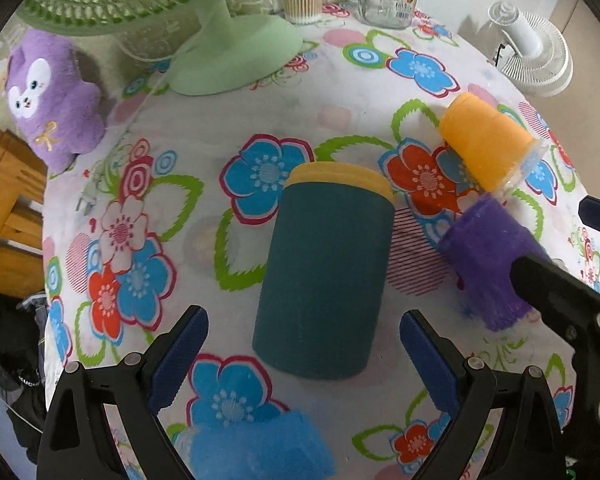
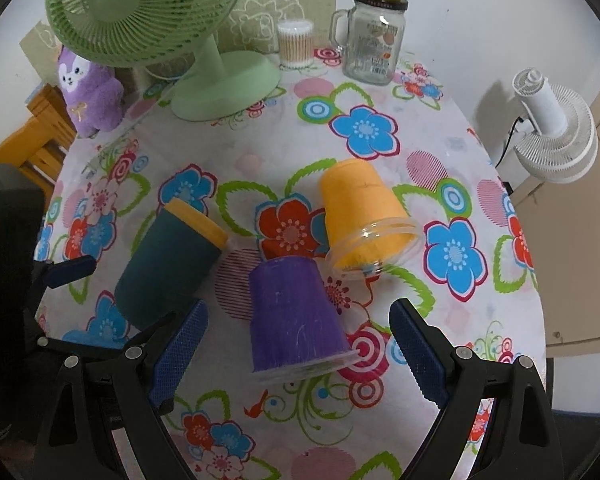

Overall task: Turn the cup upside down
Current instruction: 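Move the left gripper to the lying dark teal cup and grasp it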

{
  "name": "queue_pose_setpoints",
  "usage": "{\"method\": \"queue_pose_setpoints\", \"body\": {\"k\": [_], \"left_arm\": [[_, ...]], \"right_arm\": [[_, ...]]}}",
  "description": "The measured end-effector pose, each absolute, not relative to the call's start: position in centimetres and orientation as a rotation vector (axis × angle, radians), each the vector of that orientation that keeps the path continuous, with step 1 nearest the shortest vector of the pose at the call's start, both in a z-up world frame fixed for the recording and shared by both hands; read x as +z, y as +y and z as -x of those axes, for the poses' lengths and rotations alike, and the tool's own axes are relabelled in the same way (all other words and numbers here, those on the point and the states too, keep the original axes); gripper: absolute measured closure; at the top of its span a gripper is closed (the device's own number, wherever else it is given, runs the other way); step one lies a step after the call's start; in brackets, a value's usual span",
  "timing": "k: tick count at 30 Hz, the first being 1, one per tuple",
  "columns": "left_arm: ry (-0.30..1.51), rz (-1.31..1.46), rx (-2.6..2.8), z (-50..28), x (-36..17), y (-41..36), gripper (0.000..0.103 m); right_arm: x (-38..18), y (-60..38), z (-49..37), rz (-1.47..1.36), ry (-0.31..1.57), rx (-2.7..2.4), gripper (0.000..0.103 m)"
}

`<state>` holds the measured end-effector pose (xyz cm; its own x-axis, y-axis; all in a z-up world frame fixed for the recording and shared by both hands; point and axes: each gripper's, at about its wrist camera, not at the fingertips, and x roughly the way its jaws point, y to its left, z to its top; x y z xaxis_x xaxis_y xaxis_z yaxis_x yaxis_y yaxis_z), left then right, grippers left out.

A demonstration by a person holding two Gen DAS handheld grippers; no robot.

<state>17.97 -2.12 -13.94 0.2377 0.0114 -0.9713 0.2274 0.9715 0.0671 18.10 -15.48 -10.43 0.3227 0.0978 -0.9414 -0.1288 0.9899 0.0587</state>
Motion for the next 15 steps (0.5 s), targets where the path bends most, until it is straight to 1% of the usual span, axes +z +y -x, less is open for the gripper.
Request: {"method": "queue_pose_setpoints", "body": {"k": [3, 6, 8, 9, 11, 15], "left_arm": [[1.352, -0.196, -0.155, -18.7, -15.1, -2.1, 0.007], [1.382, -0.193, -0.150, -19.2, -16.1, -2.2, 0.013], [1.392, -0.188, -0.154, -19.4, -16.6, -2.3, 0.022], [1.393, -0.186, -0.156, -19.5, -16.8, -2.4, 0.024], [1.396, -0.184, -0.161, -19.6, -17.2, -2.7, 0.031], [1.355, -0.190, -0.158, -19.4, -17.1, -3.3, 0.032]], "right_arm": [[-11.0, -15.5, -18.3, 0.035, 1.245, 0.147, 0.009], [-11.4, -15.5, -18.4, 0.036, 1.256, 0.148, 0.009], [-11.7, -15.5, -18.4, 0.040, 1.260, 0.149, 0.009], [-11.8, -15.5, -18.5, 0.042, 1.261, 0.149, 0.009], [-12.0, -15.6, -18.5, 0.044, 1.267, 0.148, 0.009], [-12.2, -15.8, -18.5, 0.044, 1.276, 0.145, 0.009]]}}
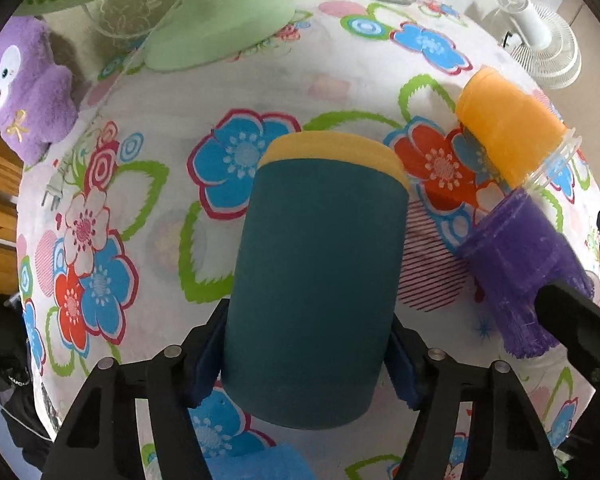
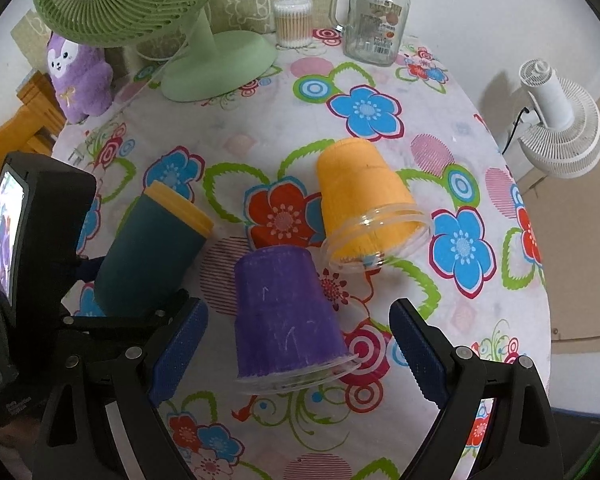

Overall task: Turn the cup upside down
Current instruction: 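Move the left gripper to the lying dark teal cup and grasp it, then stand the teal cup upright, yellow rim up, and open the left gripper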

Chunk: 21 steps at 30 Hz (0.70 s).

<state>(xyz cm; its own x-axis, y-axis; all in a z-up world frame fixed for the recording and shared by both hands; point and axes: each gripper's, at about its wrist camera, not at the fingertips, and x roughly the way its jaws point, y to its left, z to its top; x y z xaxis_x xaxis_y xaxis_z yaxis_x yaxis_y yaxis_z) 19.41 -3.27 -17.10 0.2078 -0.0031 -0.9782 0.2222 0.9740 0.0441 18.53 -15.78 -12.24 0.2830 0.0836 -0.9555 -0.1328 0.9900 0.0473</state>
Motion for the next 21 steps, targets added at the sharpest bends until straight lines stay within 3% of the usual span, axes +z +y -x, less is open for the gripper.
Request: {"method": "queue_pose_setpoints", "body": {"k": [21], "left_arm": [[1.277, -0.071, -0.085, -14.4, -13.1, -2.9, 0.035]], "right_arm": [[-9.6, -16.2, -16.0, 0.070, 1.238, 0.214, 0.009]]}}
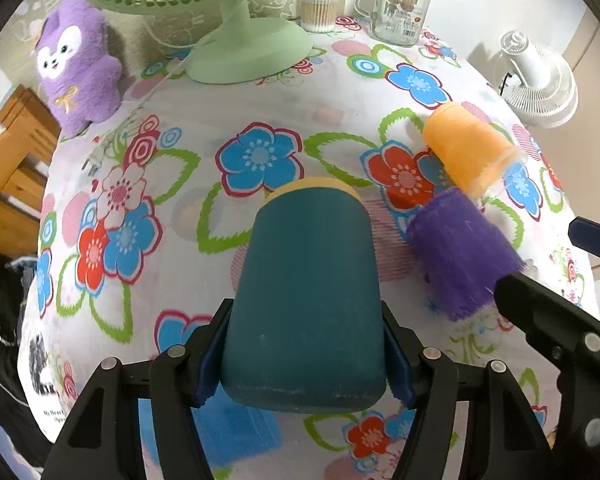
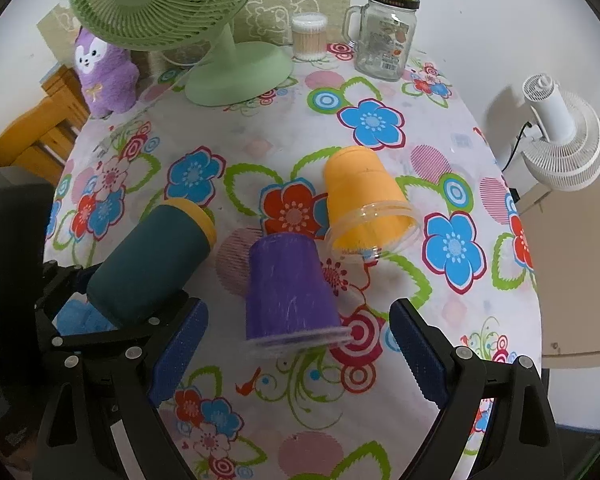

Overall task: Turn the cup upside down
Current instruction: 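Stand the teal cup upright, yellow rim up, and open the left gripper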

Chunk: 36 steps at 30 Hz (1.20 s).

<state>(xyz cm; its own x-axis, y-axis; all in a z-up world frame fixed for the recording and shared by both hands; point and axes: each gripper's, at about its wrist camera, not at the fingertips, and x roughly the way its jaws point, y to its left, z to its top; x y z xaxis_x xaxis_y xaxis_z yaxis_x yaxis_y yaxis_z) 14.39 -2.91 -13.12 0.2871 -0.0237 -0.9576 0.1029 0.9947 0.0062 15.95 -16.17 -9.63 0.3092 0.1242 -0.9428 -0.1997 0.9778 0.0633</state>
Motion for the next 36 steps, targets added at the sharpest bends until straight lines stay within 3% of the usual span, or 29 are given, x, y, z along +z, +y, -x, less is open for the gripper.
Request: {"method": "queue_pose_setpoints", "body": {"k": [16, 36], "left_arm": [[1.259, 0.079, 0.078, -8.2, -12.2, -5.3, 0.037], [1.313, 0.194, 0.184, -5.7, -15.7, -8.0, 0.036]], "right_arm": [[-8.6, -17.8, -12.5, 0.144, 1.240, 0.318, 0.009], [-12.6, -19.1, -11.5, 0.210, 1.330, 0.391, 0.009]]}}
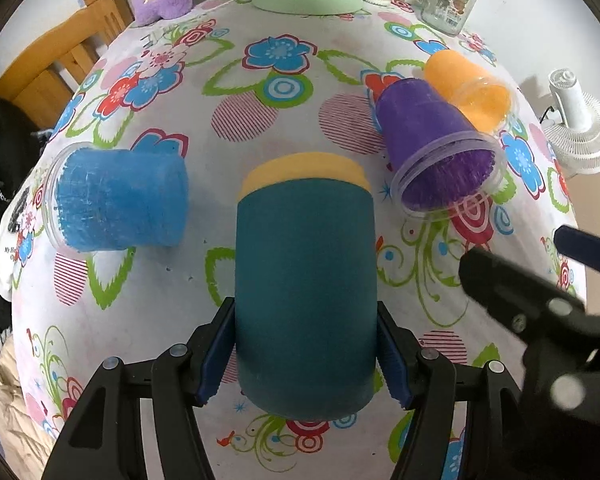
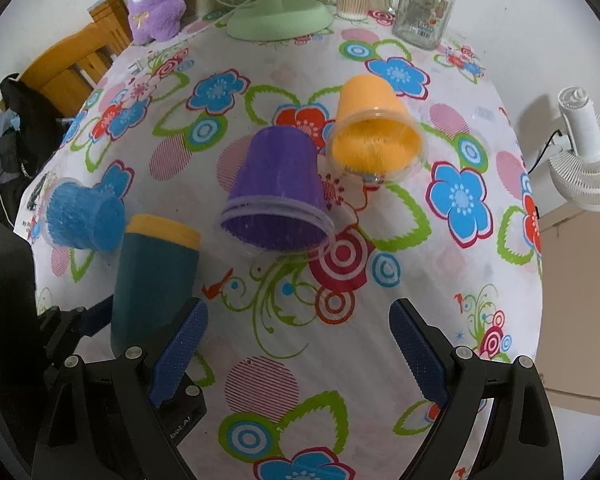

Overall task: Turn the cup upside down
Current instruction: 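Stand the teal cup upright, yellow rim up, and open the left gripper, then move the right gripper to the upright teal cup and grasp its body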

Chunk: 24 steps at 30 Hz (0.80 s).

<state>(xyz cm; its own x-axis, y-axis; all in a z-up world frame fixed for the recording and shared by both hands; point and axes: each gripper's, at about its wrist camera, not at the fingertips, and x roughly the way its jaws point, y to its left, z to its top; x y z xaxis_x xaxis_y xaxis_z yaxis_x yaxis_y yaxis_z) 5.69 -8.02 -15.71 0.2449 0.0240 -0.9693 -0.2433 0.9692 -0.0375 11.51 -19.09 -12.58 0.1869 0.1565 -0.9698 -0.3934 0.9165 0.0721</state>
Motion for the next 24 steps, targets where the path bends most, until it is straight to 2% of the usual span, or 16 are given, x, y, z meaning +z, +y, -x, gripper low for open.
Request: {"method": "queue_pose_setpoints", "body": {"k": [3, 8, 13, 18, 24], "left_arm": [[1.333, 0.237, 0.165, -5.6, -15.9, -7.7, 0.033], [1.340, 0.191, 0.129, -5.4, -15.0, -8.2, 0.020], [1.336, 0.151, 0.061, -4.7, -13.1, -8.1, 0.015], [1.345, 0.188, -0.074, -3.3, -10.9, -6.6, 0.015], [1.324, 0.072, -0.128, -2.6, -9.2, -4.8, 0.013]], "right_arm": [[-12.8, -19.1, -11.4, 0.210, 1.334, 0.392, 0.009], [-12.3, -19.3, -11.3, 0.186, 1.331, 0.373, 0.009], [-10.7, -19.3, -10.8, 0.154, 1.299, 0.340, 0.009], [-8.9, -18.7, -9.4, 0.124, 1.256, 0.308, 0.009], [-7.0, -17.9, -6.2, 0.080, 1.152, 0.270, 0.009]]}}
